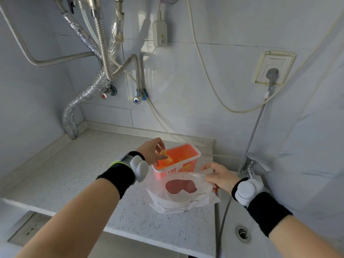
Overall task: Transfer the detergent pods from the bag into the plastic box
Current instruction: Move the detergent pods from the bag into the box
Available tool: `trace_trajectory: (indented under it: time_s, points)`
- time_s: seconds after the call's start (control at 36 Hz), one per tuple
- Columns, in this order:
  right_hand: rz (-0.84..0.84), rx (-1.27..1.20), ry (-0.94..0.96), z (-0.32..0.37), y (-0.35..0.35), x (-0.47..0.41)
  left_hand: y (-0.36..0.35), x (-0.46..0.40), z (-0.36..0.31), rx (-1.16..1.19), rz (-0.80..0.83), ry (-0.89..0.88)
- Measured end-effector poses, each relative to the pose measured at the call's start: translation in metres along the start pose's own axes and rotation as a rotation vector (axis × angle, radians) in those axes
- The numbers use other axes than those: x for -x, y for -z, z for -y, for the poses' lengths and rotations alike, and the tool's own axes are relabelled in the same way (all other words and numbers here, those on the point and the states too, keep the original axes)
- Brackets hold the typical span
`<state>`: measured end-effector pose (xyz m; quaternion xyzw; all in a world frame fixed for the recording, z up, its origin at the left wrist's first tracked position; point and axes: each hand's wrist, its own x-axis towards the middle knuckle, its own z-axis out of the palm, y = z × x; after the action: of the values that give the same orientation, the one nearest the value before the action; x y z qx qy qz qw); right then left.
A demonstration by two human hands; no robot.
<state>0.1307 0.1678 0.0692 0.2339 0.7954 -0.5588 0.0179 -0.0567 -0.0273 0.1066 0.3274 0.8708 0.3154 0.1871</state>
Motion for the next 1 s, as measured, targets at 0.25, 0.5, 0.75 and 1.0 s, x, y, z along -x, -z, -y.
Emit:
trace_trajectory:
  time_s: [0.25,0.5,0.75,1.0]
  points:
    - [0.155,0.315,0.118,0.034,-0.012,-0.010,0.006,0.000,0.001,0.059,-0.045,-0.014]
    - [0.213,0.482,0.182,0.031,-0.014,-0.008,0.010,-0.002,-0.009,0.180,-0.111,-0.043]
    - [0.196,0.343,0.133,0.007,0.001,-0.009,-0.006,-0.002,-0.025,-0.115,-0.054,-0.171]
    - [0.187,0.308,0.143,0.008,-0.002,-0.004,-0.020,-0.006,-0.035,-0.212,-0.054,-0.253]
